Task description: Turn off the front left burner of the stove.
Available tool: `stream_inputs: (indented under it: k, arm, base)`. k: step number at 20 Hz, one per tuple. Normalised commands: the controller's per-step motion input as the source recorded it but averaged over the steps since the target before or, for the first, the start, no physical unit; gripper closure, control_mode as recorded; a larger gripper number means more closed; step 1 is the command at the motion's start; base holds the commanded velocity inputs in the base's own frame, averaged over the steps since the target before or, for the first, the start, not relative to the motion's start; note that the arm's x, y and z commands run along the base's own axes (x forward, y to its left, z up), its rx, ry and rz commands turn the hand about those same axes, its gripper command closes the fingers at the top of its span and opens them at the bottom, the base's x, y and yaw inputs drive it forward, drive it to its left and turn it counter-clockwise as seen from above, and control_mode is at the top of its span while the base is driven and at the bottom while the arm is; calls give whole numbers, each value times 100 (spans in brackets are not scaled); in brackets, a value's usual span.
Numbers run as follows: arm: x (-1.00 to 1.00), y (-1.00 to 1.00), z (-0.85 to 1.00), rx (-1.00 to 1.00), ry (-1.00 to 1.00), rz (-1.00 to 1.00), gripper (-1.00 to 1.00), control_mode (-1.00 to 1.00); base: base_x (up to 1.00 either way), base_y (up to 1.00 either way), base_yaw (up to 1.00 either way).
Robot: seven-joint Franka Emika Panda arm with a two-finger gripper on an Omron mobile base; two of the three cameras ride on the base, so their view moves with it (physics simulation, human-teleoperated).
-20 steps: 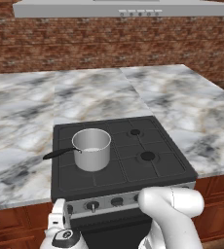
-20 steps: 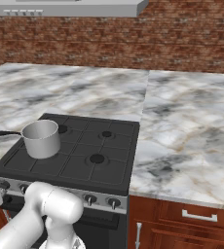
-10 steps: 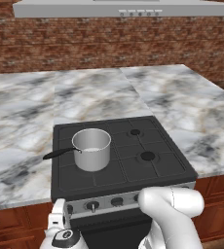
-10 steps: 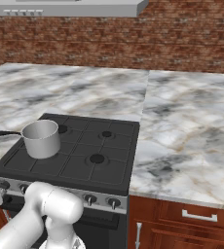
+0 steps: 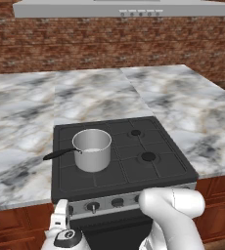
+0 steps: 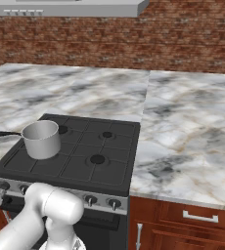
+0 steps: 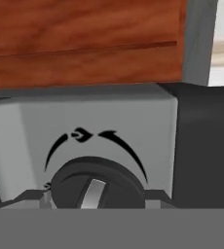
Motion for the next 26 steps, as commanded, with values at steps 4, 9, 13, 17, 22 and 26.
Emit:
stream_inputs:
  k: [4, 9, 13, 17, 22, 26]
  arm:
    - [0, 20, 0, 17, -14, 0, 100, -100]
    - [0, 32, 0, 5, -20, 0, 100, -100]
    - [0, 34, 0, 0, -18, 0, 100, -100]
    - [7, 10, 3, 1, -10, 0, 100, -100]
    - [4, 2, 11, 8, 0, 0, 100, -100]
    - [0, 5, 3, 21, 0, -1, 100, -100]
  base:
    - [0, 0, 0]
    - [0, 0, 0]
    - [0, 0, 0]
    - [0, 0, 0]
    - [0, 0, 0]
    - [0, 0, 0]
